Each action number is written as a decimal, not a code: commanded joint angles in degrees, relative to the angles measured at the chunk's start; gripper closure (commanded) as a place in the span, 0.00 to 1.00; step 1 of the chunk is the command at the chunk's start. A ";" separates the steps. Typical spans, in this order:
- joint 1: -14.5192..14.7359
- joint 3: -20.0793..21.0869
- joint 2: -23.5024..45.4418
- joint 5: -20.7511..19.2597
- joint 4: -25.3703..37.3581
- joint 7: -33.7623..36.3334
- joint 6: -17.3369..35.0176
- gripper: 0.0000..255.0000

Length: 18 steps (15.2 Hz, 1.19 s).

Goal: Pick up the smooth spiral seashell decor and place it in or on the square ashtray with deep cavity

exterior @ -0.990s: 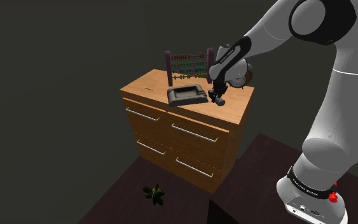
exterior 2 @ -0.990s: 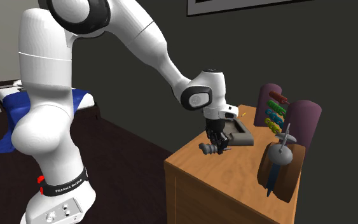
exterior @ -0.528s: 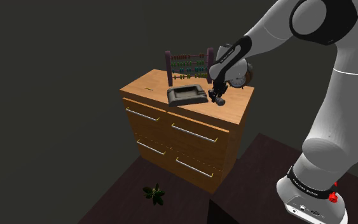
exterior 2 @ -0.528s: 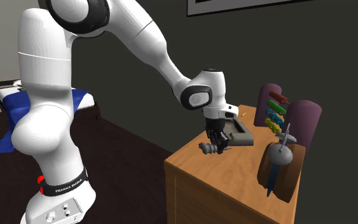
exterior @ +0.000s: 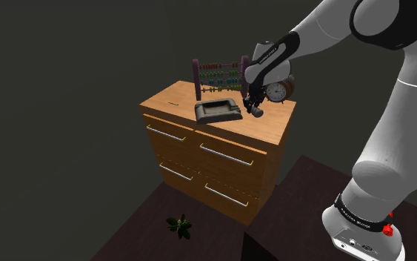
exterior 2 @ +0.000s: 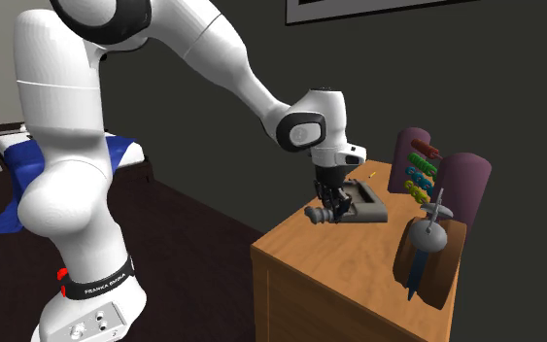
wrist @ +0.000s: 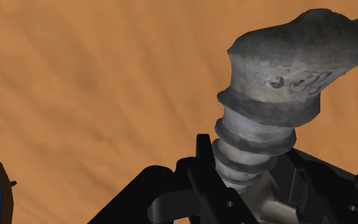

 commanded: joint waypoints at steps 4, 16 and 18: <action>0.06 -0.14 -2.42 -0.61 1.38 0.38 -3.79 1.00; 1.05 0.63 -3.04 -1.38 8.43 2.75 -11.44 1.00; 1.93 1.38 0.24 -1.35 12.65 4.44 -12.40 1.00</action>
